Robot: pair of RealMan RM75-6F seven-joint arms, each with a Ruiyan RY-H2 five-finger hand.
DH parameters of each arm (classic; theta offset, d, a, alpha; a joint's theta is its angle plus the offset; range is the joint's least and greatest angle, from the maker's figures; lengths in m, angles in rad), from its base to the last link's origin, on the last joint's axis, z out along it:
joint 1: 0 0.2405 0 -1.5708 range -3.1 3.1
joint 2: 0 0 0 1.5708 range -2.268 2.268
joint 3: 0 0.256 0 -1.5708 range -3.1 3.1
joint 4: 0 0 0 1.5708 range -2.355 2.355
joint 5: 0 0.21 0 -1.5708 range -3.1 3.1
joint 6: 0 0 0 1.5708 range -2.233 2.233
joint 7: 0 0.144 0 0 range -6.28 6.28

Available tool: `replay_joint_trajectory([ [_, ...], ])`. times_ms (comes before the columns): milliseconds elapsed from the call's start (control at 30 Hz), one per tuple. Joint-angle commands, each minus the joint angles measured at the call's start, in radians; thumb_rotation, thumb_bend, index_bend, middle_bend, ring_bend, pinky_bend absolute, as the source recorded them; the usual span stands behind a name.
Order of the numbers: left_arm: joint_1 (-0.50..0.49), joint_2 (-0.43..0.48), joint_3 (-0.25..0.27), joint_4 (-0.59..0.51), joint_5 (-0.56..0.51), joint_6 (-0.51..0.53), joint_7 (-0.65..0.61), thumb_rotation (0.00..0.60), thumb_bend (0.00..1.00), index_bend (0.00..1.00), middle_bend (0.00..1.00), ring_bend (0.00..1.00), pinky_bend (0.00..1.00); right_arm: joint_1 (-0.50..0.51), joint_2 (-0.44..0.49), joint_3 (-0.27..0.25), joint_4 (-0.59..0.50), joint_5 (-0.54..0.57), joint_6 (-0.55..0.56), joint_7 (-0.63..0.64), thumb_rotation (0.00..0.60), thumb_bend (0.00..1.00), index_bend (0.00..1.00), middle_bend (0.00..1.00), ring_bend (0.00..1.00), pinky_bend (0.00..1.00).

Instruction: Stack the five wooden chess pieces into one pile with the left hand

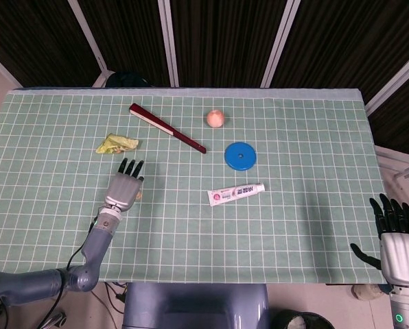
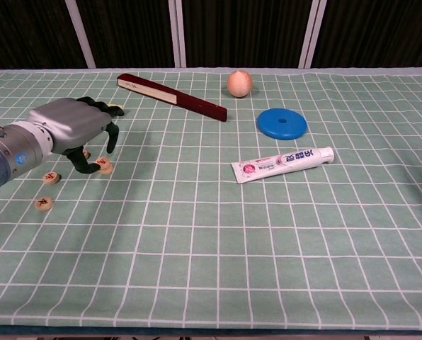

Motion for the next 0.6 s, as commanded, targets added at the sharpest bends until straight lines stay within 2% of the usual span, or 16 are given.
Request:
replay_joint_trajectory([
  [33,0.0,-0.001,0.003,0.001,-0.005,0.0,0.007,0.6,0.31,0.44,0.0,0.0,0.0,0.0,0.0,0.0,-0.001,0.0,0.001,0.0,0.6,0.23,0.05,0.01,0.0,0.0],
  [600,-0.002,-0.012,0.012,0.004,-0.018,0.011,0.04,0.6,0.31,0.48,0.0,0.0,0.0,-0.001,-0.002,0.002,0.0,0.0,0.005,0.002,0.6,0.23,0.05,0.01,0.0,0.0],
])
